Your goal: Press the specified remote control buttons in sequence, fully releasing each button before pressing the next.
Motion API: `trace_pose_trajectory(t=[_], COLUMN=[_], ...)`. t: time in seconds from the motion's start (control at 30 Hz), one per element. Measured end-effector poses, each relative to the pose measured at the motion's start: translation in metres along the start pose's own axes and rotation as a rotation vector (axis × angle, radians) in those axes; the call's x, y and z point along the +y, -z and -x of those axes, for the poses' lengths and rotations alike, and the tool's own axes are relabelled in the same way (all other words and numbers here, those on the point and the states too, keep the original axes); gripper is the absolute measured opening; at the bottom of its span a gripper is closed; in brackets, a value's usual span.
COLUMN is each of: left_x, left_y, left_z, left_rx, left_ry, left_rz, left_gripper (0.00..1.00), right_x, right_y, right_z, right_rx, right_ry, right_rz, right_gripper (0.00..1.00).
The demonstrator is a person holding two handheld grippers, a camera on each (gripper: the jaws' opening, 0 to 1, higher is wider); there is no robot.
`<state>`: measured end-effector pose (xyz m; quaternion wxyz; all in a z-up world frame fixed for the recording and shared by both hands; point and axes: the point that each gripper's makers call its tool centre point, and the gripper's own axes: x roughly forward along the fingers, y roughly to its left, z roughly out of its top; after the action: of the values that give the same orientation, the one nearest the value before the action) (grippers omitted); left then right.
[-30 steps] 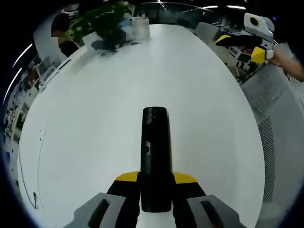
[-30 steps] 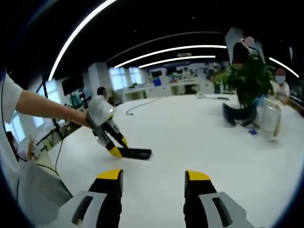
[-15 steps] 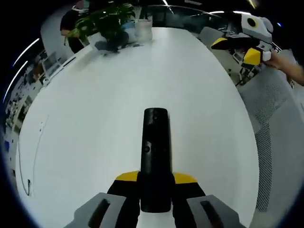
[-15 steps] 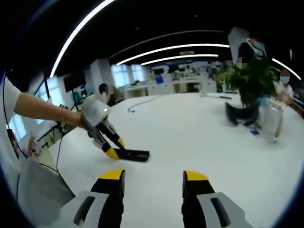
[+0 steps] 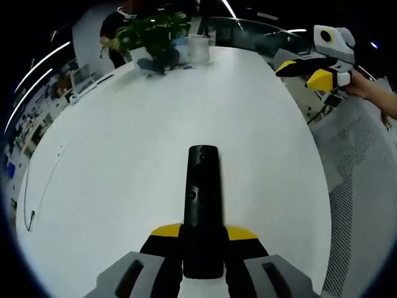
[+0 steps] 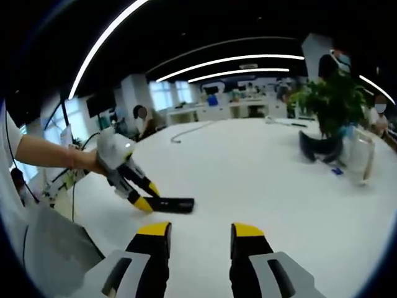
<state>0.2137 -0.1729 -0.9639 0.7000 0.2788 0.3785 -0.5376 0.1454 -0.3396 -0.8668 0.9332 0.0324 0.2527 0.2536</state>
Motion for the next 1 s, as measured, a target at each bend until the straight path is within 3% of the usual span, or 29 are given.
trace_pose_trajectory(t=[0.17,0.63,0.67,0.97,1.0], left_x=[-0.009,-0.040,-0.052,-0.062,-0.064], left_y=[0.003,0.014,0.021,0.024,0.025], left_z=[0.002,0.009,0.014,0.017,0.017], left_rx=[-0.034,-0.018,0.009,0.074,0.084], left_ry=[-0.017,-0.063,-0.020,0.000,-0.010], left_rz=[0.037,0.081,0.041,0.016,0.052], left_gripper=[0.24,0.24,0.24,0.24,0.24], right_x=[0.001,0.013,0.019,0.019,0.019], right_y=[0.003,0.013,0.018,0.023,0.023], right_z=[-0.001,-0.005,-0.008,-0.009,-0.009], right_rx=[0.015,0.074,0.109,0.144,0.146], right_ry=[-0.009,-0.058,-0.079,-0.085,-0.085], right_rz=[0.001,0.032,0.060,0.077,0.074], right_gripper=[0.34,0.30,0.29,0.28,0.28])
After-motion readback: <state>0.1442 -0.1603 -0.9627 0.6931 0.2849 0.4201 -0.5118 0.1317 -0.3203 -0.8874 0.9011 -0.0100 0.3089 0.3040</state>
